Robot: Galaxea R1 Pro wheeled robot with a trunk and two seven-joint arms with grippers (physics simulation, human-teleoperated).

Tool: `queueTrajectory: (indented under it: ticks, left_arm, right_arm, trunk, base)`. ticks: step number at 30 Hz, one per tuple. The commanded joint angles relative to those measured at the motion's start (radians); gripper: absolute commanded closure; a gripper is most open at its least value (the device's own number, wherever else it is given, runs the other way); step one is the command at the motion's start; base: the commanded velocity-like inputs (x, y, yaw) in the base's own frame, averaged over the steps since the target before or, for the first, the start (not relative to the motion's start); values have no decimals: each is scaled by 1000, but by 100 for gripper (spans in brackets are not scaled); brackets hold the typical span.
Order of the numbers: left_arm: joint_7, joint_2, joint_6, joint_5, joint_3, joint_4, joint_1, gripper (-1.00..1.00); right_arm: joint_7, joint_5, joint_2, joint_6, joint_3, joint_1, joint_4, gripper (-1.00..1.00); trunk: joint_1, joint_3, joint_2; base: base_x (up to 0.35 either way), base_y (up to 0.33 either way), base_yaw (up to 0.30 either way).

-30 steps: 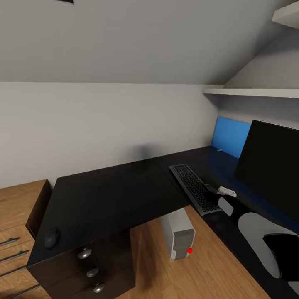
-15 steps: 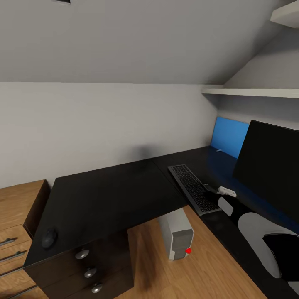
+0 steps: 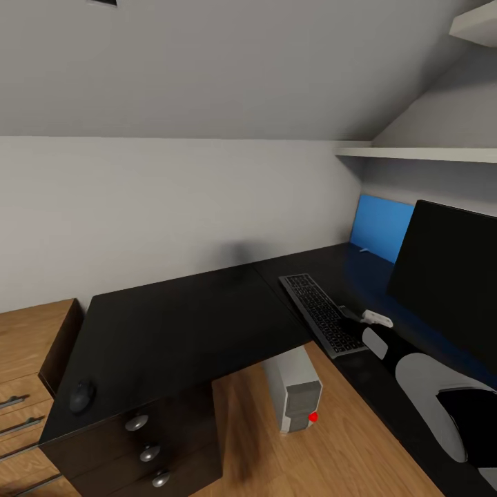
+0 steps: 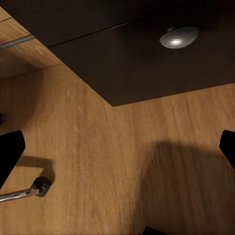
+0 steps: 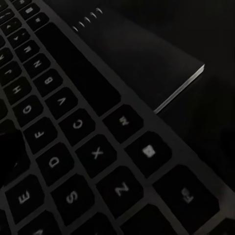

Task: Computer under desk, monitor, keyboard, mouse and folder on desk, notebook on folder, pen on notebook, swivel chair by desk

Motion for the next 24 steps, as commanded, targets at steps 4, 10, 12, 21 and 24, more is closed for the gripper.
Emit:
queueTrajectory:
  ticks: [4, 10, 12, 21, 24]
  left_arm:
    - [6, -1, -16, 10, -9, 0, -1, -100]
    - [7, -2, -22, 10, -9, 0, -1, -100]
    - [7, -2, -22, 10, -9, 0, -1, -100]
    - [7, -2, -22, 12, -9, 0, -1, -100]
    - [7, -1, -22, 12, -9, 0, -1, -100]
  right_arm:
    - [-6, -9, -2, 18, 7, 0, -2, -100]
    - [-6, -10, -1, 35, 2, 0, -2, -100]
    - [-6, -11, -1, 36, 1, 0, -2, -100]
    - [-4, -47, 0, 55, 3, 0, -7, -100]
    - [-3, -56, 1, 59, 2, 0, -9, -100]
  trunk:
    - [0, -1, 0]
    - [15, -14, -28]
    - [15, -14, -28]
    - [15, -14, -28]
    - [15, -14, -28]
  base:
    - [0, 0, 0]
    - [0, 0, 0]
    - [0, 0, 0]
    - [0, 0, 0]
    - [0, 0, 0]
